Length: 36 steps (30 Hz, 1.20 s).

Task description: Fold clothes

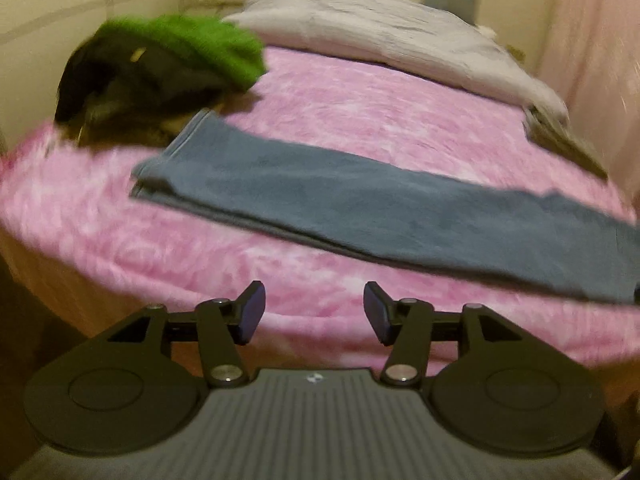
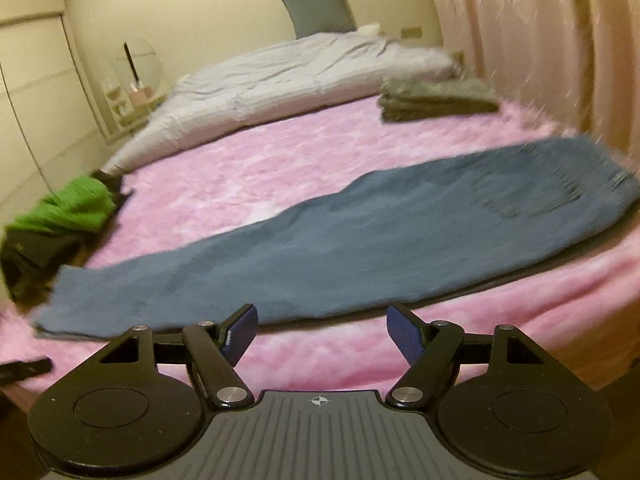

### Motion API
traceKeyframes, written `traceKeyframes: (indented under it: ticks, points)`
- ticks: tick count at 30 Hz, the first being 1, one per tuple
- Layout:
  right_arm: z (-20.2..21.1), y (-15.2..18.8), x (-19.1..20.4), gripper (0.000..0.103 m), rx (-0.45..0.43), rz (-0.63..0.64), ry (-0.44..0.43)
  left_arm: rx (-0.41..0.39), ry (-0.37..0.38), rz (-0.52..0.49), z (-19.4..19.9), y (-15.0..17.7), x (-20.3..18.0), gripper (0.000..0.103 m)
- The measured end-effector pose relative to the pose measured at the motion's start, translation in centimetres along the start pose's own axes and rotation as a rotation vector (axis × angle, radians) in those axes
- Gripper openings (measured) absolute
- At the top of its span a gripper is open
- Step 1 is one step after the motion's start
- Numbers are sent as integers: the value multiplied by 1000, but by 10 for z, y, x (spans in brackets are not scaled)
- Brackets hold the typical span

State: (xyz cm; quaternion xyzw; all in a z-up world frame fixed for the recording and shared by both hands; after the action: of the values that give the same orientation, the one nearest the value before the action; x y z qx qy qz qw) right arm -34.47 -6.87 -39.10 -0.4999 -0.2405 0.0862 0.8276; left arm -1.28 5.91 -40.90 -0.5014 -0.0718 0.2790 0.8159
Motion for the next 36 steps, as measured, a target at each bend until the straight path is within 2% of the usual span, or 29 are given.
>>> traceKeyframes:
  ticks: [1, 3, 4, 5, 6, 8, 12, 15, 20, 22, 26, 28, 30, 31, 36]
  points:
    - [-8, 2, -1, 74, 20, -57, -26, -3, 3, 57, -6, -3, 12, 48]
    - [-23, 8, -3, 74, 66, -167, -71, -15, 10, 186, -17, -11, 39, 35]
    - [-30, 8, -5, 74, 83, -216, -89, -26, 8, 263, -23, -17, 56, 33]
    - [-39, 8, -7, 68, 102, -273, -111, -38, 4, 335, -29, -23, 72, 27]
    - [-46, 8, -8, 56, 117, -326, -136, -51, -8, 399, -36, -28, 87, 19]
    - [-59, 9, -12, 56, 147, -422, -161, -85, -45, 525, -48, -39, 119, 18]
    - [-76, 11, -20, 56, 173, -499, -164, -108, -95, 709, -74, -46, 162, 18]
    - [-89, 12, -25, 56, 192, -557, -166, -109, -126, 785, -93, -47, 182, 18]
    - [-94, 9, -31, 56, 199, -591, -167, -89, -154, 804, -117, -44, 194, 17]
    - [-94, 9, -32, 56, 201, -591, -166, -94, -151, 775, -119, -44, 192, 0]
    - [-95, 9, -32, 56, 208, -594, -165, -177, -65, 616, -100, -65, 179, 0]
    - [-96, 9, -32, 56, 211, -595, -162, -150, -83, 534, -105, -61, 184, 0]
    - [-97, 9, -31, 56, 211, -581, -156, -78, -105, 567, -118, -42, 193, 0]
    - [-96, 8, -29, 56, 211, -565, -153, -68, -113, 556, -120, -38, 193, 1]
    - [-90, 2, -26, 56, 187, -468, -127, -121, -162, 325, -105, -54, 169, 2]
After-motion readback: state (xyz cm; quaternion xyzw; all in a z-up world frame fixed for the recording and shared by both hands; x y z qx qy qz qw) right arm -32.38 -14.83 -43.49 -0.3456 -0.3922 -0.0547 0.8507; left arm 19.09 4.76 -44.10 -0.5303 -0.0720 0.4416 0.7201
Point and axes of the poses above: each gripper's, at about its wrist camera, not at the fingertips, and z roughly against the way its jaws point, x to its left, y to its underside, the point moved 9 cm from there along -z, roughly the way its jaws point, and after that the axes turned 15 degrees about -x, right-handed, at the moved point
